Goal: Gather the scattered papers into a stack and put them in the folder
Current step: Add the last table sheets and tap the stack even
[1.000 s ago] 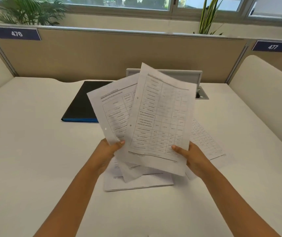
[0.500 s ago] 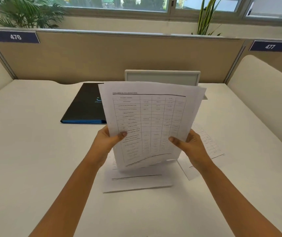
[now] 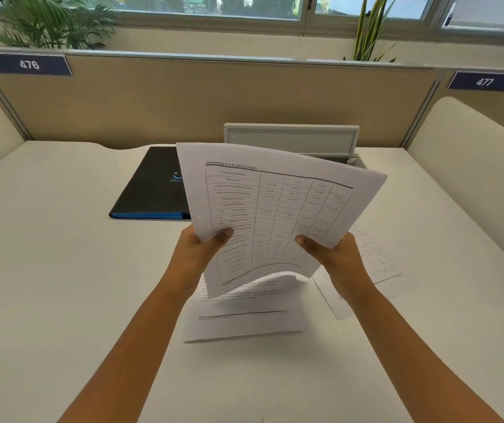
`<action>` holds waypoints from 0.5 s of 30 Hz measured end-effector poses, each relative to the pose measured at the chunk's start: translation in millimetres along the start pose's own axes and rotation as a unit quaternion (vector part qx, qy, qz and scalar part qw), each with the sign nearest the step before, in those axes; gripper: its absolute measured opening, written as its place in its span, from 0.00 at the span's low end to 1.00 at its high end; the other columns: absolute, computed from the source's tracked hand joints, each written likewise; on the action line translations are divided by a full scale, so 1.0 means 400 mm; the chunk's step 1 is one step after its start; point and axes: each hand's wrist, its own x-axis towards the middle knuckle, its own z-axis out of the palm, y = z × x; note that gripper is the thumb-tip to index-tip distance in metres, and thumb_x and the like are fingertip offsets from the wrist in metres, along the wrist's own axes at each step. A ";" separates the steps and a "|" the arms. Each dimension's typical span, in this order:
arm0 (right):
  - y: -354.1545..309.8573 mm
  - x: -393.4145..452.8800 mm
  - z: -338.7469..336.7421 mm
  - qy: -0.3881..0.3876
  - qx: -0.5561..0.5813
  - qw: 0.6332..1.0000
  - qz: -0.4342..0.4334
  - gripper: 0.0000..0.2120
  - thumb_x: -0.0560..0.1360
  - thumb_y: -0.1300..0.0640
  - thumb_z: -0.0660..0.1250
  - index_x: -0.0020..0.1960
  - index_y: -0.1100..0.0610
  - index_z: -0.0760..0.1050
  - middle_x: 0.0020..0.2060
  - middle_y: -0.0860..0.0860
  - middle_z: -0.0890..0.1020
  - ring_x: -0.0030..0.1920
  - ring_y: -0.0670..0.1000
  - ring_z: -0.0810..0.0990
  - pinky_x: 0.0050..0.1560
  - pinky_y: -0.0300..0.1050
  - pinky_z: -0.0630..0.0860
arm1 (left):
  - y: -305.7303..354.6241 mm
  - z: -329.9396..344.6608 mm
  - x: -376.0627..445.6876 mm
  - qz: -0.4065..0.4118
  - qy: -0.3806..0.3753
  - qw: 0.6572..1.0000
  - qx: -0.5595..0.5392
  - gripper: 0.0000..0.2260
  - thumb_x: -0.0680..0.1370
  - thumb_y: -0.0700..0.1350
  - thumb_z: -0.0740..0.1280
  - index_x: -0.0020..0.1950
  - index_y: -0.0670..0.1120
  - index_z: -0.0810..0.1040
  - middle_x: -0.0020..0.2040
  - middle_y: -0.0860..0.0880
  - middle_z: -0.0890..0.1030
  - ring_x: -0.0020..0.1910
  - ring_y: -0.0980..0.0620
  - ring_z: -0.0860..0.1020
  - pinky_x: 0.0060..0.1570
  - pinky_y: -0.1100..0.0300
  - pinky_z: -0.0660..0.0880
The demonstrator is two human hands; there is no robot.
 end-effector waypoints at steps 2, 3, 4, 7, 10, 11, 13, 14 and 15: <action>0.014 -0.008 0.006 0.006 -0.004 1.000 0.017 0.15 0.64 0.55 0.76 0.47 0.40 0.80 0.46 0.42 0.84 0.51 0.46 0.82 0.46 0.41 0.81 | -0.013 -0.001 -0.003 -0.009 0.002 1.000 -0.001 0.10 0.73 0.43 0.67 0.49 0.58 0.75 0.49 0.54 0.80 0.51 0.47 0.77 0.52 0.44 0.74; 0.026 -0.015 0.009 0.007 -0.008 1.000 0.027 0.15 0.65 0.56 0.76 0.47 0.41 0.80 0.46 0.42 0.84 0.51 0.45 0.82 0.46 0.39 0.80 | -0.024 0.000 -0.007 -0.017 0.002 1.000 -0.002 0.11 0.73 0.43 0.67 0.50 0.58 0.75 0.49 0.54 0.80 0.52 0.46 0.77 0.53 0.43 0.74; 0.039 -0.023 0.014 0.007 -0.016 0.999 0.037 0.14 0.66 0.57 0.74 0.47 0.41 0.80 0.46 0.42 0.84 0.50 0.45 0.82 0.45 0.37 0.80 | -0.036 0.000 -0.011 -0.026 0.002 1.000 0.001 0.11 0.74 0.42 0.66 0.50 0.58 0.74 0.50 0.54 0.79 0.53 0.45 0.76 0.54 0.43 0.73; 0.068 -0.041 0.022 0.028 -0.047 0.997 0.061 0.14 0.69 0.60 0.72 0.46 0.42 0.77 0.45 0.41 0.82 0.48 0.41 0.80 0.39 0.31 0.78 | -0.071 0.001 -0.023 -0.046 0.002 0.999 0.021 0.10 0.75 0.42 0.65 0.53 0.56 0.73 0.50 0.54 0.78 0.54 0.45 0.75 0.55 0.43 0.73; 0.072 -0.037 0.017 0.062 -0.067 0.994 0.068 0.11 0.71 0.60 0.71 0.48 0.46 0.75 0.45 0.46 0.81 0.48 0.45 0.79 0.39 0.32 0.78 | -0.093 -0.004 -0.023 -0.045 0.033 0.997 0.058 0.10 0.76 0.44 0.64 0.56 0.53 0.71 0.53 0.52 0.77 0.52 0.48 0.75 0.55 0.45 0.74; 0.068 -0.034 0.015 0.070 -0.072 0.993 0.067 0.10 0.71 0.59 0.70 0.50 0.48 0.75 0.46 0.47 0.81 0.48 0.48 0.80 0.41 0.34 0.79 | -0.096 -0.008 -0.021 -0.039 0.053 0.995 0.077 0.09 0.76 0.45 0.64 0.56 0.52 0.71 0.54 0.51 0.77 0.50 0.48 0.76 0.53 0.47 0.75; 0.058 -0.028 0.017 0.083 -0.077 0.992 0.061 0.10 0.72 0.58 0.69 0.51 0.47 0.74 0.46 0.46 0.81 0.48 0.47 0.80 0.46 0.38 0.80 | -0.101 -0.017 -0.015 -0.026 0.090 0.990 0.103 0.08 0.75 0.47 0.65 0.54 0.52 0.70 0.53 0.51 0.77 0.48 0.49 0.76 0.45 0.56 0.77; 0.052 -0.026 0.019 0.088 -0.078 0.991 0.057 0.10 0.72 0.56 0.69 0.51 0.46 0.73 0.47 0.44 0.81 0.48 0.45 0.80 0.47 0.39 0.80 | -0.102 -0.021 -0.013 -0.021 0.102 0.988 0.113 0.08 0.75 0.47 0.65 0.53 0.52 0.70 0.52 0.52 0.77 0.46 0.50 0.77 0.41 0.61 0.76; 0.048 -0.023 0.022 0.090 -0.084 0.991 0.054 0.11 0.72 0.55 0.69 0.53 0.45 0.73 0.48 0.44 0.80 0.49 0.44 0.80 0.47 0.40 0.80 | -0.104 -0.025 -0.010 -0.015 0.110 0.986 0.126 0.08 0.76 0.48 0.64 0.53 0.52 0.69 0.52 0.53 0.77 0.46 0.51 0.77 0.39 0.65 0.74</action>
